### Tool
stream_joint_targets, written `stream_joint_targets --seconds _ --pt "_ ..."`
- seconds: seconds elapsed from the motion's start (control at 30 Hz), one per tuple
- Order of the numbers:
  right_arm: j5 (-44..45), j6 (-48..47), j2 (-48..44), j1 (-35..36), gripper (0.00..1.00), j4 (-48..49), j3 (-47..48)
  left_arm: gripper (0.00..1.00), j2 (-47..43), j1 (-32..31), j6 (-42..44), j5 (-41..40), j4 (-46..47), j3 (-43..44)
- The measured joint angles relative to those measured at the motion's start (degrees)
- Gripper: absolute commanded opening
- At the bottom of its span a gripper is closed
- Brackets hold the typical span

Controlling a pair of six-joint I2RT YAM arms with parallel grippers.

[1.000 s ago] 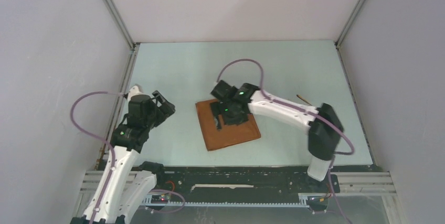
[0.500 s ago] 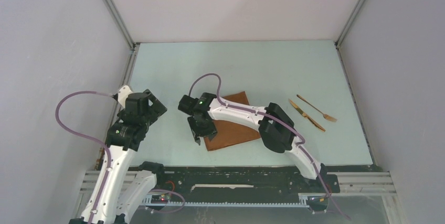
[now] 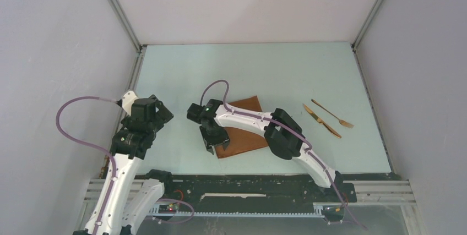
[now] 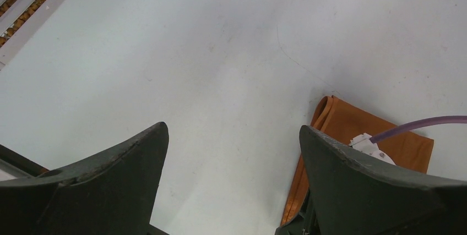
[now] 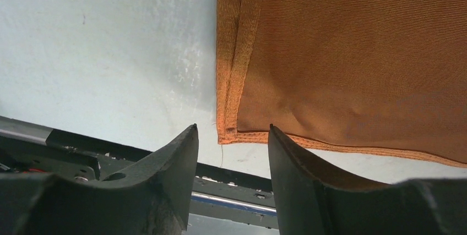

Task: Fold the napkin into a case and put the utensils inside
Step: Pick up the lower triangle-folded napkin from the center of the board.

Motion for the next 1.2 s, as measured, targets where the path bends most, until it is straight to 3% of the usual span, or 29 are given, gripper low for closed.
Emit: stream_joint_targets --seconds 0.53,0.97,1.2 --pt "1.51 0.68 3.15 0.0 0.49 -2.25 1.99 0.96 0.0 0.0 -0.02 0.0 -0.39 0.0" --pt "3.61 2.21 4.61 1.07 0.57 -3.8 4.13 0.96 -0.07 0.0 0.0 0.0 -0.85 0.0" --pt "4.26 3.5 5.57 1.46 0.39 -4.83 5.55 0.96 -0.55 0.0 0.0 0.0 -1.09 0.0"
